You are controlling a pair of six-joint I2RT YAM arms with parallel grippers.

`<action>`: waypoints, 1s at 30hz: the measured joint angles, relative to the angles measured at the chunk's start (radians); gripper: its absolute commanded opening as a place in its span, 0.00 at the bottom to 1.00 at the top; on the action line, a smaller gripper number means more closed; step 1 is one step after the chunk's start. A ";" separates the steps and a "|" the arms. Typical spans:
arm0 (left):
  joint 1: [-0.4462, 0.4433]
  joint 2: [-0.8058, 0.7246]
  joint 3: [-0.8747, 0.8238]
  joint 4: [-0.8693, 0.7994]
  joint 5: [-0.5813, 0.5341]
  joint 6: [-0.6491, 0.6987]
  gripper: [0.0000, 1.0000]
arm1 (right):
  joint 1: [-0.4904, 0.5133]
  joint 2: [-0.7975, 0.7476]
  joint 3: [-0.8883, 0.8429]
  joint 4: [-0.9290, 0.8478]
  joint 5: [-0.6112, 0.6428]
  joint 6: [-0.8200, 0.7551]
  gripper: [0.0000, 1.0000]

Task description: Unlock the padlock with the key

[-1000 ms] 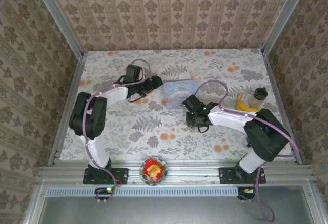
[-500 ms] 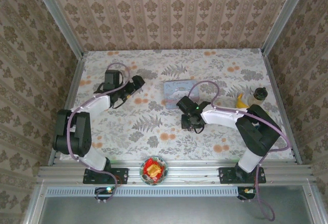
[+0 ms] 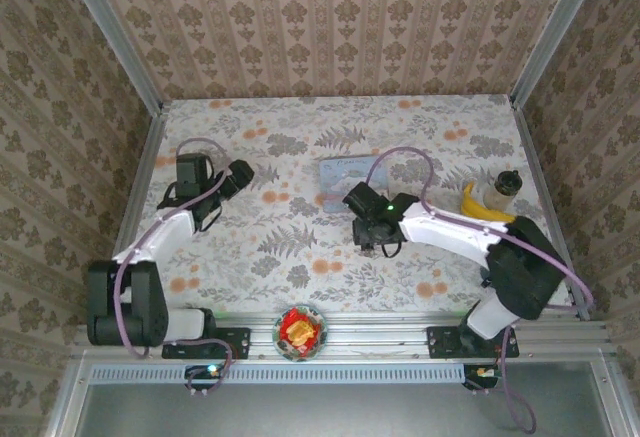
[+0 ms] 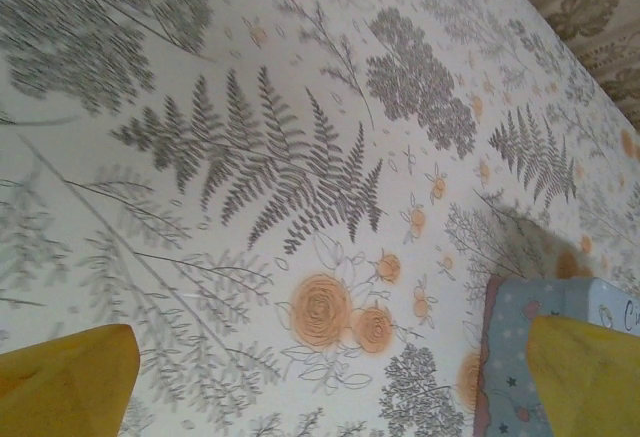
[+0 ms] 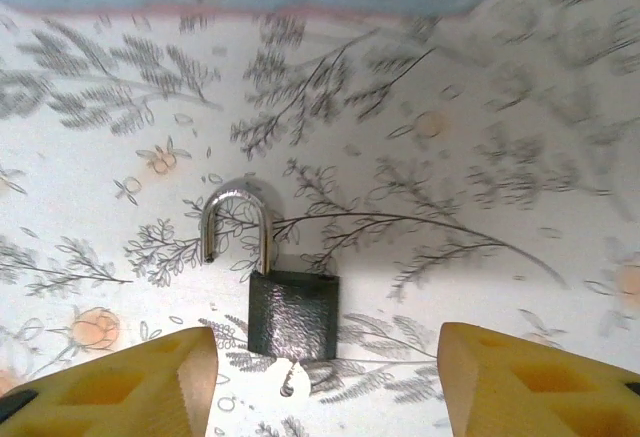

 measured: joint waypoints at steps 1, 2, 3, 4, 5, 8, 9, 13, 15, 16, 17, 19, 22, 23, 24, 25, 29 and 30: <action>0.003 -0.024 0.000 -0.010 -0.025 0.016 1.00 | 0.000 -0.035 0.000 -0.013 0.022 0.000 0.69; 0.007 -0.043 0.000 -0.014 -0.044 0.029 1.00 | 0.000 -0.070 0.000 -0.021 0.046 0.000 0.71; 0.014 -0.064 0.000 -0.021 -0.071 0.047 1.00 | 0.000 -0.110 -0.003 -0.026 0.069 0.001 0.73; 0.021 -0.085 0.000 -0.027 -0.099 0.063 1.00 | 0.000 -0.157 -0.009 -0.027 0.096 0.003 0.83; 0.027 -0.103 -0.002 -0.027 -0.124 0.076 1.00 | 0.000 -0.197 -0.017 -0.027 0.117 0.000 1.00; 0.040 -0.164 -0.036 -0.003 -0.197 0.116 1.00 | -0.005 -0.341 -0.059 -0.024 0.187 -0.006 1.00; 0.041 -0.190 -0.060 0.013 -0.220 0.128 1.00 | -0.008 -0.386 -0.076 -0.021 0.206 -0.011 1.00; 0.041 -0.269 -0.174 0.098 -0.278 0.182 1.00 | -0.053 -0.542 -0.157 0.015 0.260 -0.047 1.00; 0.041 -0.300 -0.230 0.147 -0.305 0.215 1.00 | -0.085 -0.613 -0.204 0.051 0.276 -0.070 1.00; 0.041 -0.314 -0.259 0.174 -0.319 0.234 1.00 | -0.102 -0.648 -0.227 0.071 0.283 -0.080 1.00; 0.041 -0.325 -0.282 0.199 -0.329 0.253 1.00 | -0.120 -0.681 -0.249 0.092 0.286 -0.093 1.00; 0.041 -0.350 -0.337 0.273 -0.348 0.303 1.00 | -0.158 -0.740 -0.290 0.134 0.299 -0.117 1.00; 0.039 -0.380 -0.430 0.409 -0.367 0.378 1.00 | -0.188 -0.798 -0.356 0.213 0.348 -0.163 1.00; 0.039 -0.383 -0.454 0.446 -0.374 0.400 1.00 | -0.191 -0.808 -0.379 0.243 0.362 -0.186 1.00; 0.039 -0.383 -0.480 0.486 -0.380 0.425 1.00 | -0.192 -0.815 -0.408 0.280 0.374 -0.216 1.00; 0.039 -0.382 -0.498 0.515 -0.384 0.449 1.00 | -0.192 -0.817 -0.434 0.315 0.386 -0.246 1.00; 0.038 -0.318 -0.522 0.652 -0.393 0.530 1.00 | -0.197 -0.804 -0.531 0.472 0.414 -0.387 1.00; 0.038 -0.283 -0.524 0.702 -0.393 0.549 1.00 | -0.201 -0.794 -0.551 0.513 0.416 -0.423 1.00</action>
